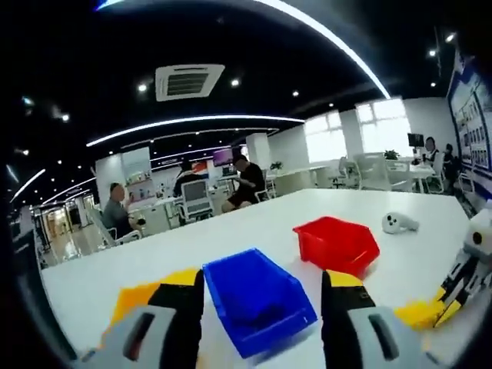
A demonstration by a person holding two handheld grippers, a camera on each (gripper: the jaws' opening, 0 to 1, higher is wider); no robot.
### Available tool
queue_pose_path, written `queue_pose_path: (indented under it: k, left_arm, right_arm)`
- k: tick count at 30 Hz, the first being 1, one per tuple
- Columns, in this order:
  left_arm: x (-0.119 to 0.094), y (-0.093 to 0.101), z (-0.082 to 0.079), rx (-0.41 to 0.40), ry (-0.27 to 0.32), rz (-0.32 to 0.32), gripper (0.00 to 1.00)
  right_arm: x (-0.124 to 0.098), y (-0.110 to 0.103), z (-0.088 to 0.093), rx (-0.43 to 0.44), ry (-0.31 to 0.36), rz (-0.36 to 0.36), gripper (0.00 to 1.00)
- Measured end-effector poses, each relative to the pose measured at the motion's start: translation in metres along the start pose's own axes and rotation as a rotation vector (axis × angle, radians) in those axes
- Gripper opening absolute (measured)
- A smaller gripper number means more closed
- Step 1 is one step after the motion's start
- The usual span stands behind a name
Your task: Take apart the toy blocks one by one and place each separated block into its matching bin, sorting the blocks by their type until all the connected pieces are disassembled and separated into the correct bins
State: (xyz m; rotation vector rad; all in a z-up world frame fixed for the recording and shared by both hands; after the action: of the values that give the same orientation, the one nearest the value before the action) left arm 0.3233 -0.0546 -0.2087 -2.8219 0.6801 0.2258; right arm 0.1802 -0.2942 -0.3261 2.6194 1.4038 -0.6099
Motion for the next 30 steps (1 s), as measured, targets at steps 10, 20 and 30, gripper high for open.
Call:
queue_pose_path:
  k: [10,20,30]
  left_arm:
    - [-0.075,0.077,0.022,0.149,-0.478,0.366,0.42]
    - [-0.088,0.114,0.080,-0.003,-0.623,0.271,0.41]
    - [-0.073,0.100,0.056,-0.012,-0.486,0.285,0.24]
  right_arm:
    - [-0.001,-0.002,0.000,-0.022,-0.013,0.006,0.18]
    - [0.000,-0.004,0.001,-0.017,0.003,0.007,0.18]
    - [-0.002,-0.005,0.002,-0.019,0.009,-0.001,0.18]
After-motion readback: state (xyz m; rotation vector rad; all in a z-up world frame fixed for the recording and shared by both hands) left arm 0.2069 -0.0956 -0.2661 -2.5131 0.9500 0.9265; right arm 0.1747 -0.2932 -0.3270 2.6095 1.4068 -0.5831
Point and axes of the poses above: the point that each gripper's makers call its tool centre point, and the gripper's own axes: x roughly forward along the fingers, y roughly to its right, z roughly out of its underside, the point moved 8 cm from there along -x, roughly backward along the fingers, and after that the axes turned 5 degrees about -z, right-handed, at the moved point
